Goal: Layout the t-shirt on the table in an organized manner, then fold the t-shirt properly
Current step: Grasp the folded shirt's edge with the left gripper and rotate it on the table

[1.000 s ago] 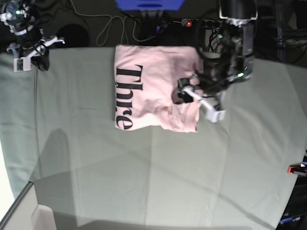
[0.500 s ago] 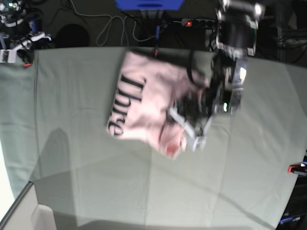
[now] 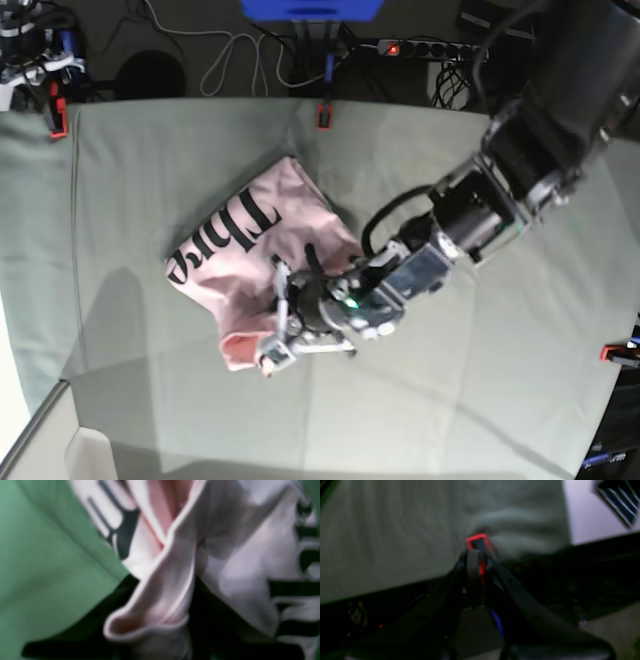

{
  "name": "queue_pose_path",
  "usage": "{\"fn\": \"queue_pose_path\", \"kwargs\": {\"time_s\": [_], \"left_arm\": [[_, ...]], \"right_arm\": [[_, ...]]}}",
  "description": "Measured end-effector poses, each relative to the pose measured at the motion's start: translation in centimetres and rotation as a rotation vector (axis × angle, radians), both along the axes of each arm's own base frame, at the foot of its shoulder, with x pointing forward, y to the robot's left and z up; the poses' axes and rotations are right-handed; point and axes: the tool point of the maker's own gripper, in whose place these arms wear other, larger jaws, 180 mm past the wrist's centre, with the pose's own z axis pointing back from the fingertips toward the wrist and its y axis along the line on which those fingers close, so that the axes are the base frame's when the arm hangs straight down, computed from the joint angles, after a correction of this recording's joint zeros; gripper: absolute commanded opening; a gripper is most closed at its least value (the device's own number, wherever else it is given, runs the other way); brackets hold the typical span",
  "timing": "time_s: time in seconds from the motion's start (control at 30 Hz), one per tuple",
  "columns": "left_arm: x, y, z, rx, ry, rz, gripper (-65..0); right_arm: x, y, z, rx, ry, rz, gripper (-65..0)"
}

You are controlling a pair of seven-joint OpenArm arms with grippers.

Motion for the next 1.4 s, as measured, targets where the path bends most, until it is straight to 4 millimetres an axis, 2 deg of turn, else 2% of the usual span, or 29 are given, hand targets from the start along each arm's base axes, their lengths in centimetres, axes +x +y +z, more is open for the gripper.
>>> {"fn": "queue_pose_path", "kwargs": {"time_s": [0.23,0.47,0.53,0.7,0.77,0.8,0.97,1.03,1.1,1.17,1.33,1.4], "left_arm": [[-0.5,-2.9,-0.6,0.159,-0.153,-0.222,-65.0],[-2.7,-8.9,0.3,0.177,-0.292,-0.407,-65.0],[-2.8,-9.4,0.5,0.191,-0.323,-0.437,-65.0],[-2.3,-8.2,0.1,0.241,-0.34,-0.443,-64.3],[-2.2,-8.1,0.0,0.243,-0.34,-0.442,-59.6],[-2.2,-8.1,-0.1,0.245,-0.339,-0.441,-55.1],[-1.5,-7.1,-0.5,0.273,-0.338,-0.419,-27.2],[-1.0,-7.2,-0.1,0.274,-0.349,-0.418,-18.6],[-0.2,-7.3,0.8,0.274,-0.368,-0.419,-15.0],[0.9,-7.7,2.6,0.269,-0.411,-0.421,-14.7],[3.1,-11.4,10.8,0.036,-0.494,-0.315,-14.7],[4.1,-11.6,14.0,-0.059,-0.505,-0.239,-14.7]], "right_arm": [[-0.1,0.4,-0.2,0.013,-0.004,-0.012,-63.1],[-0.3,0.8,-0.5,0.026,-0.002,-0.02,-63.1],[-0.4,1.0,-0.7,0.03,0.0,-0.023,-63.1],[-0.6,1.3,-0.9,0.04,0.001,-0.029,-63.1],[-0.6,1.3,-0.9,0.04,0.001,-0.029,-63.1],[-0.6,1.3,-0.9,0.04,0.001,-0.029,-63.1],[-0.5,1.3,-0.8,0.039,0.001,-0.028,-63.1],[-0.5,1.4,-0.9,0.041,0.001,-0.026,-63.1],[-0.5,1.5,-0.9,0.043,0.001,-0.027,-63.1],[-0.5,1.5,-0.9,0.044,0.002,-0.027,-63.1],[-0.2,1.5,-0.9,0.044,-0.006,-0.026,-63.1],[-0.2,1.5,-0.9,0.045,-0.006,-0.026,-63.1]]}}
